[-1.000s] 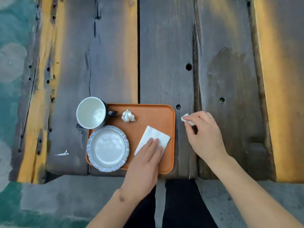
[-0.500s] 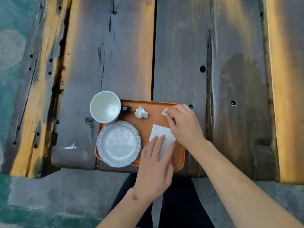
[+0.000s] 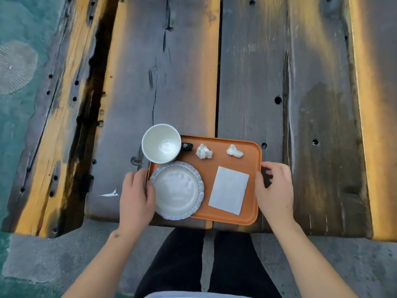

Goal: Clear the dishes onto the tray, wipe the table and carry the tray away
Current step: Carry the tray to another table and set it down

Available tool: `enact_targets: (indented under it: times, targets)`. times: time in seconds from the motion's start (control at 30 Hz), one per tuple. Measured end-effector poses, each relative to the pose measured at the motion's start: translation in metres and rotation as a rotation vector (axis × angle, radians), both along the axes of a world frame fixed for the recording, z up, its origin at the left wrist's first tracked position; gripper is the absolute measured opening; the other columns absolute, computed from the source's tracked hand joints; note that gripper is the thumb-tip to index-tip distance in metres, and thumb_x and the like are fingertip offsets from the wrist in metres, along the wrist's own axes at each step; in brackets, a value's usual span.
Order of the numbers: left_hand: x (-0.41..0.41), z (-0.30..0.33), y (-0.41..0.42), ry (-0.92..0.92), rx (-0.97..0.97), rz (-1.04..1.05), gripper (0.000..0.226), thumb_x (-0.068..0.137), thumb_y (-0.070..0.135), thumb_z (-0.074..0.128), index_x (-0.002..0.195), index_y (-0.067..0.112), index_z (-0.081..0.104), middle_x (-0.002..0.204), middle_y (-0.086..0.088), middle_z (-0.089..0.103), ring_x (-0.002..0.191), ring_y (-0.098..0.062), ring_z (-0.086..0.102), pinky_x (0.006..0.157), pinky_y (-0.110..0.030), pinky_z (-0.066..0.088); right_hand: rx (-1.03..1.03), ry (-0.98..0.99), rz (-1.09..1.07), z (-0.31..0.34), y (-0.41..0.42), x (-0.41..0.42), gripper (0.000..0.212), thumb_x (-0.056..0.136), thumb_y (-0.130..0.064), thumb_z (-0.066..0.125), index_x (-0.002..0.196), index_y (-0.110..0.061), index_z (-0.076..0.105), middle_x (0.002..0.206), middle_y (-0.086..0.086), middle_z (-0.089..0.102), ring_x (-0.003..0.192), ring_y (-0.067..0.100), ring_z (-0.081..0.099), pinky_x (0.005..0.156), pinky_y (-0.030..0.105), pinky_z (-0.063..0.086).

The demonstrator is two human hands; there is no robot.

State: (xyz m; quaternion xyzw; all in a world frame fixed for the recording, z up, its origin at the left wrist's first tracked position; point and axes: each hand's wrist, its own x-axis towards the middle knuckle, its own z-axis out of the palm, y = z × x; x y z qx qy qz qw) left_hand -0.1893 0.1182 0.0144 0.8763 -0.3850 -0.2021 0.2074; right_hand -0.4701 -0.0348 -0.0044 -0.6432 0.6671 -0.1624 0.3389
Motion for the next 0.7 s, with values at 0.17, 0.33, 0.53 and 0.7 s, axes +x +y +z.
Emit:
enact_targets:
  times: [0.17, 0.33, 0.53, 0.7]
  targets:
    - [0.013, 0.002, -0.022, 0.223, -0.070, 0.207, 0.036, 0.102, 0.011, 0.053, 0.137, 0.019, 0.058, 0.109, 0.004, 0.063, 0.093, -0.006, 0.059, 0.087, -0.030, 0.045, 0.120, -0.009, -0.189, 0.000, 0.023, -0.003, 0.034, 0.097, -0.023, 0.060, 0.130, -0.021, 0.056, 0.119, -0.012, 0.052, 0.104, 0.007, 0.057, 0.092, 0.038, 0.055]
    - [0.021, -0.005, -0.028, 0.245, -0.025, 0.268, 0.032, 0.101, 0.017, 0.058, 0.132, 0.016, 0.062, 0.111, -0.002, 0.067, 0.096, -0.013, 0.059, 0.087, -0.030, 0.042, 0.141, -0.015, -0.228, 0.000, 0.032, 0.009, 0.030, 0.098, -0.028, 0.058, 0.127, -0.020, 0.059, 0.118, -0.008, 0.055, 0.099, 0.008, 0.060, 0.087, 0.033, 0.056]
    - [0.024, -0.006, -0.028, 0.225, 0.066, 0.283, 0.021, 0.098, 0.020, 0.064, 0.116, 0.010, 0.069, 0.099, -0.004, 0.069, 0.089, -0.018, 0.059, 0.079, -0.032, 0.041, 0.142, 0.023, -0.287, -0.003, 0.036, 0.014, 0.017, 0.098, -0.027, 0.057, 0.113, -0.021, 0.062, 0.110, -0.007, 0.054, 0.088, 0.007, 0.059, 0.077, 0.024, 0.049]
    - [0.025, -0.001, -0.033, 0.274, 0.104, 0.286, 0.021, 0.096, 0.021, 0.067, 0.112, 0.007, 0.069, 0.082, 0.000, 0.066, 0.079, -0.017, 0.056, 0.076, -0.032, 0.038, 0.174, 0.081, -0.299, -0.003, 0.038, 0.019, 0.002, 0.099, -0.028, 0.055, 0.101, -0.028, 0.056, 0.106, -0.008, 0.054, 0.081, 0.006, 0.058, 0.072, 0.021, 0.046]
